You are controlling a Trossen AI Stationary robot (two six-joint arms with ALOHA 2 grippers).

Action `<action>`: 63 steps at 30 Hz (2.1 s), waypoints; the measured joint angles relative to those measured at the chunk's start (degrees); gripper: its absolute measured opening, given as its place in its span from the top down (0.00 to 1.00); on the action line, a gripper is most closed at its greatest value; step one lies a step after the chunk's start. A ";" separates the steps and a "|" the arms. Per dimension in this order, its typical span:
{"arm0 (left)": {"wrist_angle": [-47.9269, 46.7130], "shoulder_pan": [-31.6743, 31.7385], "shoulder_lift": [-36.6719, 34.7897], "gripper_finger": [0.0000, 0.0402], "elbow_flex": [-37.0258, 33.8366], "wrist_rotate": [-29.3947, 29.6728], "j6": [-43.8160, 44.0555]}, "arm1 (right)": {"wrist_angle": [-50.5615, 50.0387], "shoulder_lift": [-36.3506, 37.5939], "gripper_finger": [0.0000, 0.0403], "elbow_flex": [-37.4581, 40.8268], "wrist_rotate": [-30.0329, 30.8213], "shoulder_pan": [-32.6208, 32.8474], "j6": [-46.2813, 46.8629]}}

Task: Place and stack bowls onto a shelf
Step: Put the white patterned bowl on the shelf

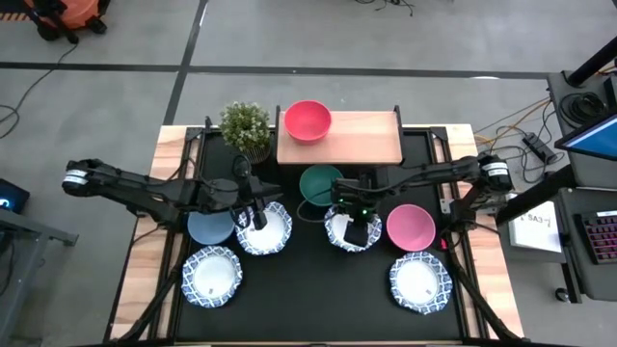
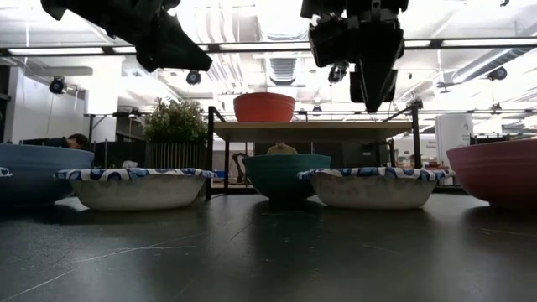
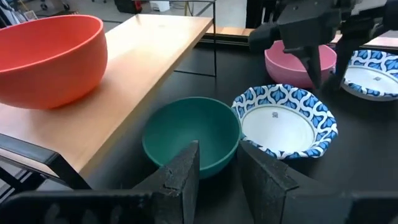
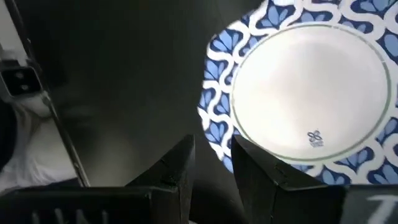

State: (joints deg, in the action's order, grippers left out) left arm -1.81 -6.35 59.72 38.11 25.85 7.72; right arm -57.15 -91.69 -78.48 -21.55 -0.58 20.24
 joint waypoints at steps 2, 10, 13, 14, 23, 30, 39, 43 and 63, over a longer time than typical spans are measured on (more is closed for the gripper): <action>0.02 0.00 0.00 0.77 0.02 0.01 -0.07 | 0.03 0.11 0.76 -0.01 -0.03 0.01 3.11; -0.01 0.00 0.00 0.77 0.02 0.01 -0.09 | 1.66 -0.29 0.72 0.01 3.60 4.78 1.32; 0.01 0.00 0.00 0.77 0.04 0.01 -0.10 | 4.01 -1.01 0.68 0.01 7.63 8.74 -3.63; 0.02 0.00 0.00 0.77 0.04 0.01 -0.12 | 4.27 -1.01 0.67 0.01 9.78 10.14 -4.87; 0.11 0.00 0.28 0.77 0.09 0.06 -1.09 | 9.32 -5.85 0.65 0.01 23.58 16.32 -2.38; -0.07 0.00 0.89 0.77 0.07 0.06 -1.22 | 9.55 -11.59 0.65 0.12 24.71 15.01 -0.30; 0.34 0.02 1.04 0.77 0.07 0.25 -2.10 | 9.50 -14.97 0.78 0.14 24.11 14.40 0.02; 0.91 0.02 1.20 0.77 0.33 0.55 -2.46 | 9.45 -14.90 0.94 0.12 23.59 13.64 -0.19; 2.76 0.02 1.20 0.77 0.39 0.63 -2.72 | 11.15 8.46 0.97 -3.38 11.41 13.24 -5.07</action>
State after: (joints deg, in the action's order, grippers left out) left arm 0.95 -6.33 60.93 38.50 26.48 4.99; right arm -46.00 -83.24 -81.87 -10.14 12.66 15.17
